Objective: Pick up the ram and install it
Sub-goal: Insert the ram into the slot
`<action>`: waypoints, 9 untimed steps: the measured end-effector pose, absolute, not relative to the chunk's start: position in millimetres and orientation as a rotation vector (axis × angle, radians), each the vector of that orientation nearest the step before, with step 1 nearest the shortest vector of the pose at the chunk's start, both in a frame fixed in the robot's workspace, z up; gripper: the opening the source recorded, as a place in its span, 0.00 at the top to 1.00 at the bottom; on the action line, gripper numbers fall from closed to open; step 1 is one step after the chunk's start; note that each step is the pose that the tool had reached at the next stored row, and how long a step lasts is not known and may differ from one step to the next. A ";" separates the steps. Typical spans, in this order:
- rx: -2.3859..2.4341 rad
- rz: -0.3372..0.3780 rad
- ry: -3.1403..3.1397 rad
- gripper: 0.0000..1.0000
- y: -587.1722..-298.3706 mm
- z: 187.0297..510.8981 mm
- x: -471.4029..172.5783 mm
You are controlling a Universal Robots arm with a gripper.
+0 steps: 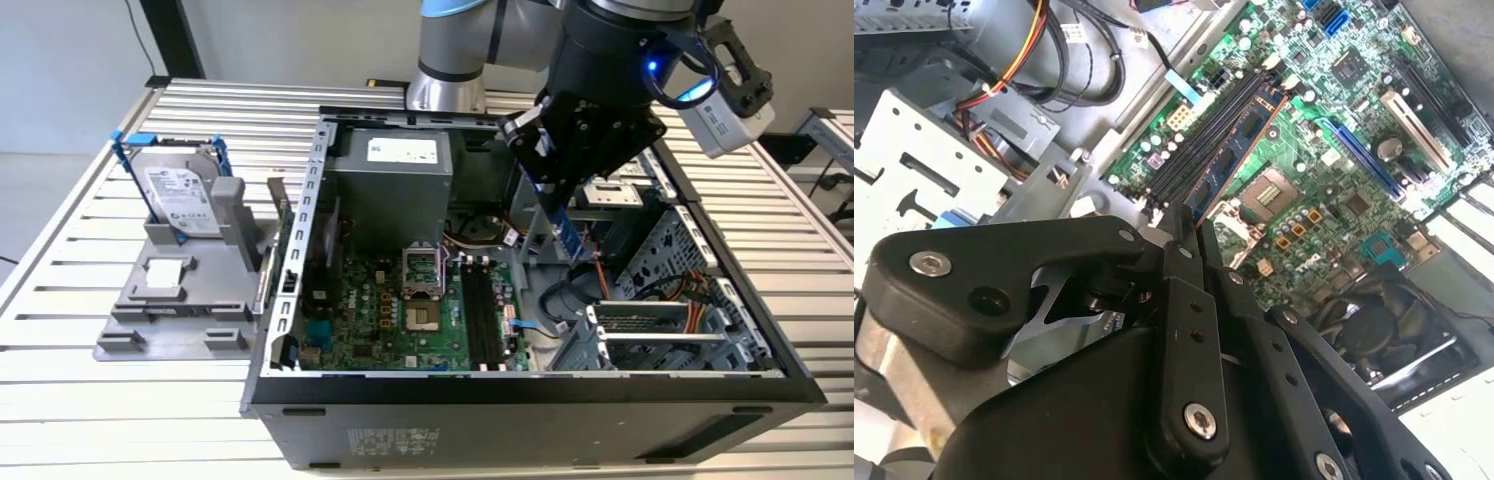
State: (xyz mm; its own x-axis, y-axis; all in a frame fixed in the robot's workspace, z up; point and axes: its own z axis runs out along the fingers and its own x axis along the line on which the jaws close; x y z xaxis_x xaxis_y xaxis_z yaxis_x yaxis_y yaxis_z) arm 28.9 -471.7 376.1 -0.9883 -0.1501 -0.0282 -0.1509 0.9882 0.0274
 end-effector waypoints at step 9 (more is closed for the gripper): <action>-0.229 0.046 3.107 1.00 -471.7 370.1 28.9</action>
State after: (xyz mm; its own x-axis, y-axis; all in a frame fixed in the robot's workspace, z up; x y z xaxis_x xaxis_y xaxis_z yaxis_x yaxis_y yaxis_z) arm 28.9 -471.7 370.1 -0.9889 -0.1461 -0.0282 -0.1468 0.9888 0.0274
